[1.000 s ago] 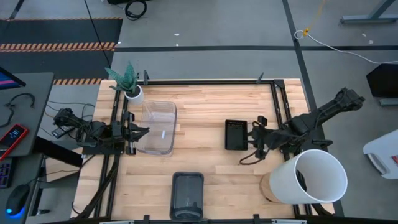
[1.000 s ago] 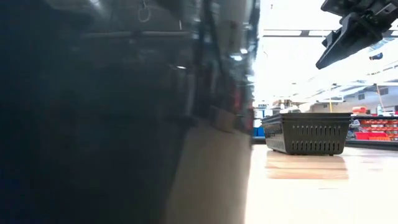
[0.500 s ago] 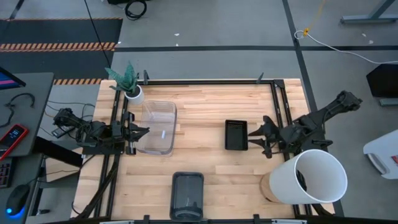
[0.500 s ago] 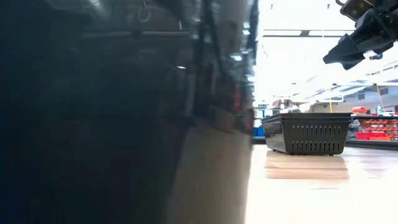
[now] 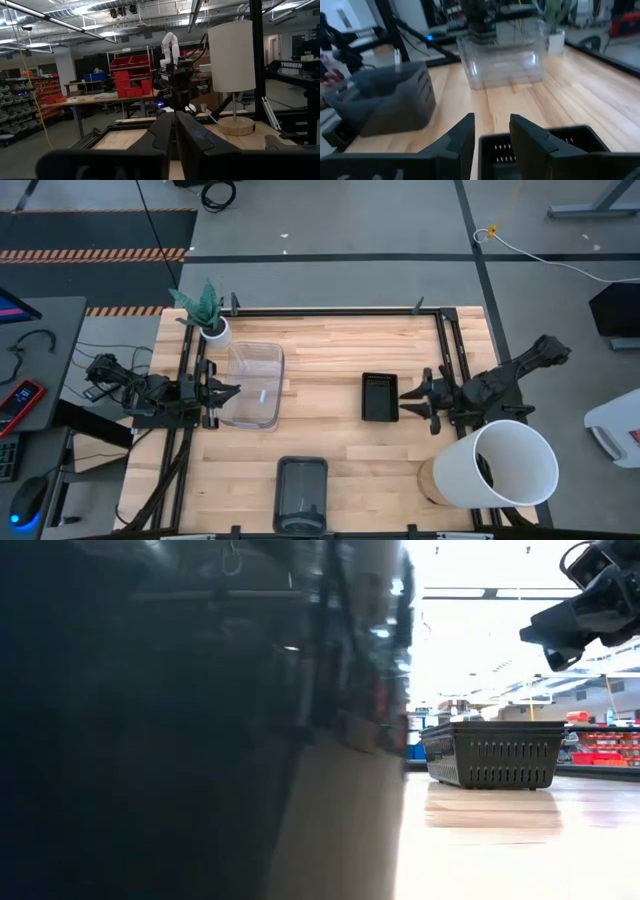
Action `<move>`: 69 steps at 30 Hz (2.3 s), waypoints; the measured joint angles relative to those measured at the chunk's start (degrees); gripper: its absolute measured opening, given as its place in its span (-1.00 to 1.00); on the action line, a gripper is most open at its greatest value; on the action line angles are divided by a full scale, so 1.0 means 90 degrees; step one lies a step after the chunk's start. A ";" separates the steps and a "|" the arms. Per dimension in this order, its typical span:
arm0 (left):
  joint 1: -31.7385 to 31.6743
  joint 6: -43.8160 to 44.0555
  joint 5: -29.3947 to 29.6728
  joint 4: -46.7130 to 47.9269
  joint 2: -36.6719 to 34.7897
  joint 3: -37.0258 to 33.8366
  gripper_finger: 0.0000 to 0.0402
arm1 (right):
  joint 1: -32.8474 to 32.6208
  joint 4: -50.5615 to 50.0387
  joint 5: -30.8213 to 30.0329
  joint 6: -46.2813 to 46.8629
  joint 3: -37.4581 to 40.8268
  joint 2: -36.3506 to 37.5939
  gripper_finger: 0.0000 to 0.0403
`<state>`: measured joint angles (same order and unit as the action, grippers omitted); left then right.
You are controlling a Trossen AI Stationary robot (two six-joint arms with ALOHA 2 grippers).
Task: Stack baskets by color
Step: Return to Home Position
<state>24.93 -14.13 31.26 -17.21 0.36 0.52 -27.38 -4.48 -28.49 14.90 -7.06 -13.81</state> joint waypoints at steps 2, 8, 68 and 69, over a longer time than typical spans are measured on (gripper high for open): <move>0.0000 0.0000 0.0000 -0.0001 0.0000 0.0000 -0.86 | 0.0000 0.0506 0.0003 -0.0168 0.0296 0.0112 -0.37; 0.0002 0.0084 -0.0002 -0.0005 0.0000 0.0002 -0.83 | 0.0000 0.1029 0.0001 -0.0350 0.0738 0.0299 -0.37; 0.0002 0.0503 -0.0050 0.1248 0.0291 0.0031 -0.82 | 0.0024 0.1115 0.0294 -0.0795 0.0745 0.0472 -0.41; 0.0002 0.0503 -0.0050 0.1247 0.0291 0.0031 -0.82 | 0.0024 0.1115 0.0294 -0.0795 0.0745 0.0472 -0.41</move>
<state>24.95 -9.61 30.81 -5.99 2.98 0.80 -27.16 5.56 -25.85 7.75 -0.36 -9.56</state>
